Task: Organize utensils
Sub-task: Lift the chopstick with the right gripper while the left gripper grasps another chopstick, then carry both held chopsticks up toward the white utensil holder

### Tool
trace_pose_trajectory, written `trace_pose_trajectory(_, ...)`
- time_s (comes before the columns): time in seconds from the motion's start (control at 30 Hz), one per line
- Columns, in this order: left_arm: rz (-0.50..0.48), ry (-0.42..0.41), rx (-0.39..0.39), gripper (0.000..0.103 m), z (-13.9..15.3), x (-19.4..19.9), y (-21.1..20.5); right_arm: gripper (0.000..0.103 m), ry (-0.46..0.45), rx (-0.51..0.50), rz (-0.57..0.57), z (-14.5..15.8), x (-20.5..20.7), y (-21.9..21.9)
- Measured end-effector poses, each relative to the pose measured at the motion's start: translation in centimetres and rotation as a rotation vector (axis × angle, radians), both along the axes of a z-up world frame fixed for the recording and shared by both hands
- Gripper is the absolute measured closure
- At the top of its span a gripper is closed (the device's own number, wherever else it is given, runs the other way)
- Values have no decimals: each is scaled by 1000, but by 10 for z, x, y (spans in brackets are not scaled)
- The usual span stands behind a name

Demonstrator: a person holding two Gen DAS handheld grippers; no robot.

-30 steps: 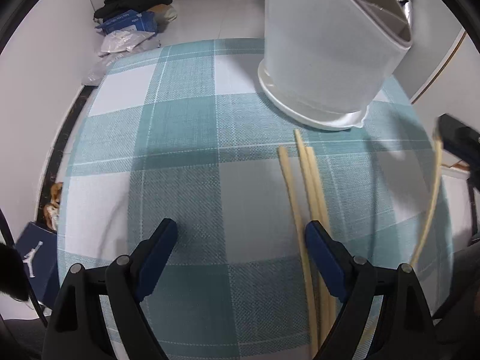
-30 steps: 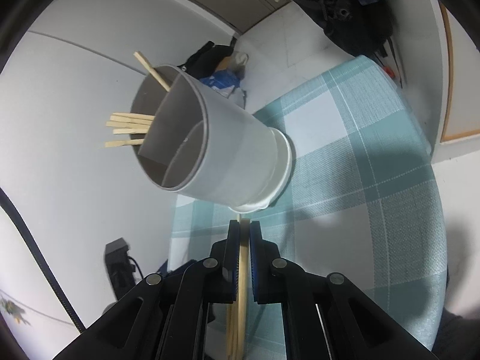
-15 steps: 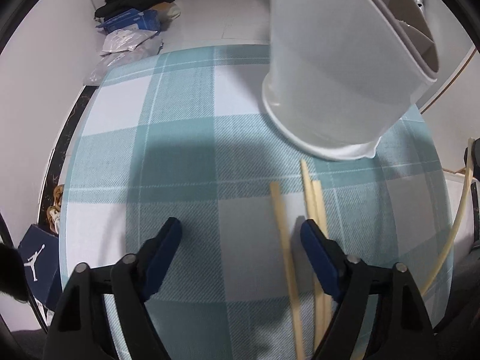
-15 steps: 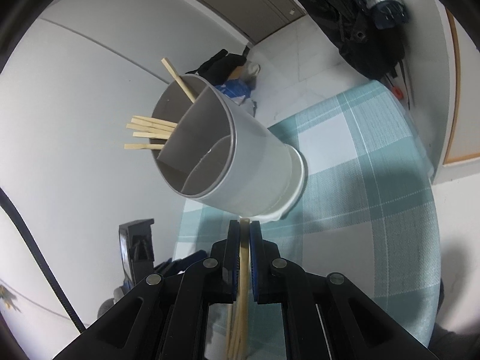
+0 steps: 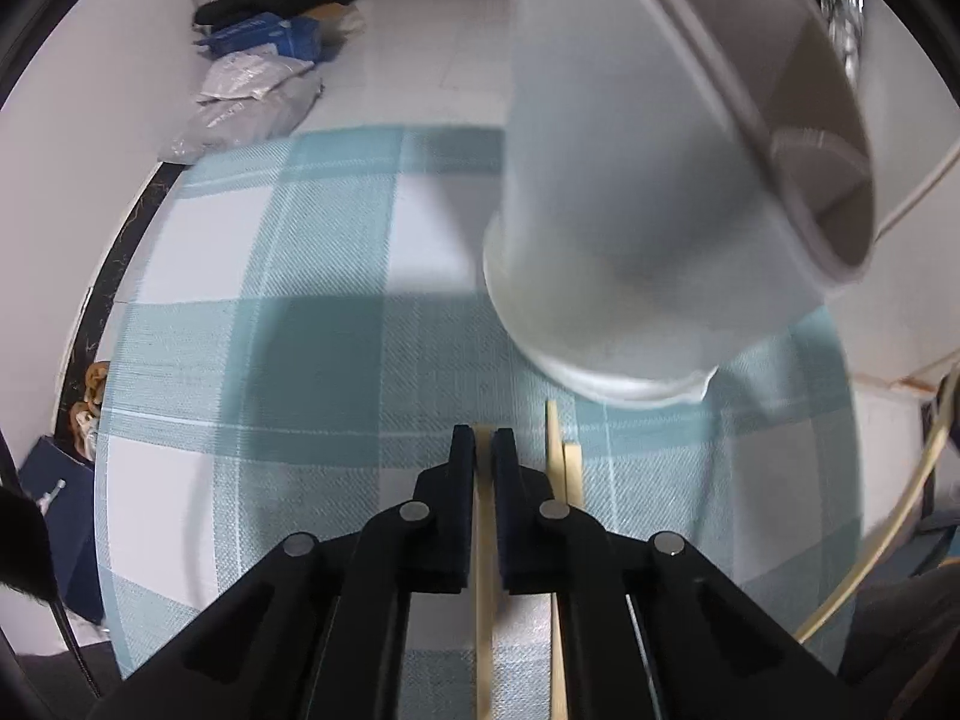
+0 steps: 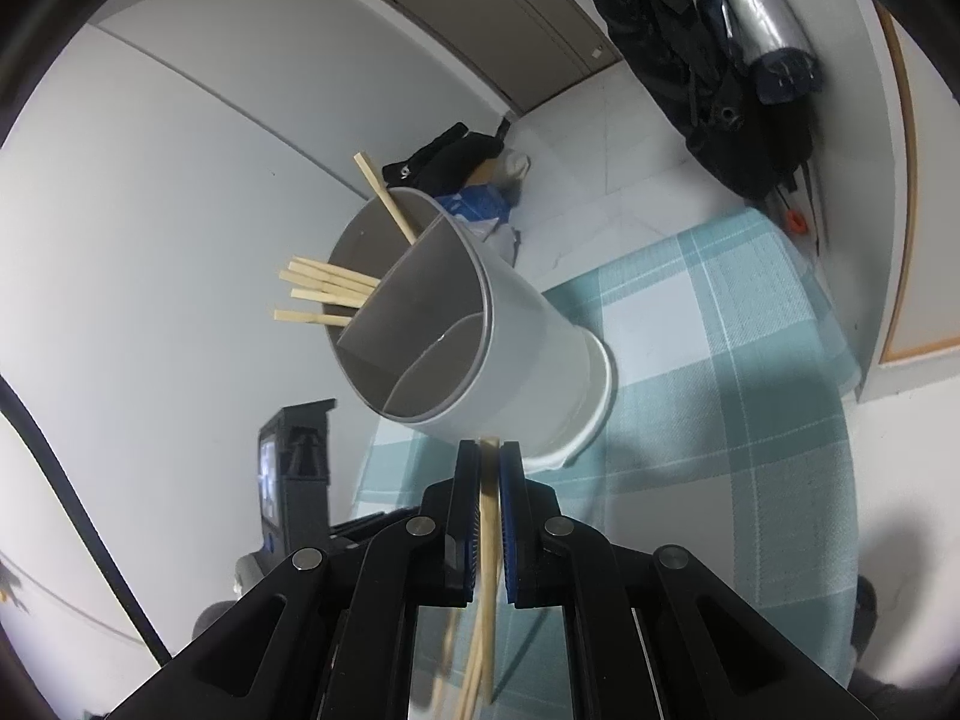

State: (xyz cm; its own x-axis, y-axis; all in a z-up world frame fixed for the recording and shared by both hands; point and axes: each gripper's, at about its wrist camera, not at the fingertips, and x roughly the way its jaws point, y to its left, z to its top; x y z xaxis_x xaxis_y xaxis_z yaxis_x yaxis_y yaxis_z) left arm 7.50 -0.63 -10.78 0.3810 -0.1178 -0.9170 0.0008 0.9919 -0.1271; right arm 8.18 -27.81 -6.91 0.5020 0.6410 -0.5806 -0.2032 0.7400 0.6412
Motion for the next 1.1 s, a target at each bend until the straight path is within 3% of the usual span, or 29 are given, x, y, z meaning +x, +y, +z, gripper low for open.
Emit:
trace_pose_trajectory(0.17, 23, -111, -58, 100, 28, -15, 4, 97, -59, -25, -5, 10, -6, 3)
trace_pose_trajectory(0.43, 8, -262, -80, 100, 70, -43, 0, 98, -187, -134, 18, 26, -25, 25)
trace_pose_trajectory(0.77, -9, -343, -85, 100, 89, -60, 7, 98, -249, -202, 0, 32, -41, 32)
trace_pose_trajectory(1.1, -13, -410, -152, 100, 105, -79, 19, 98, -277, -243, -21, 40, -53, 37)
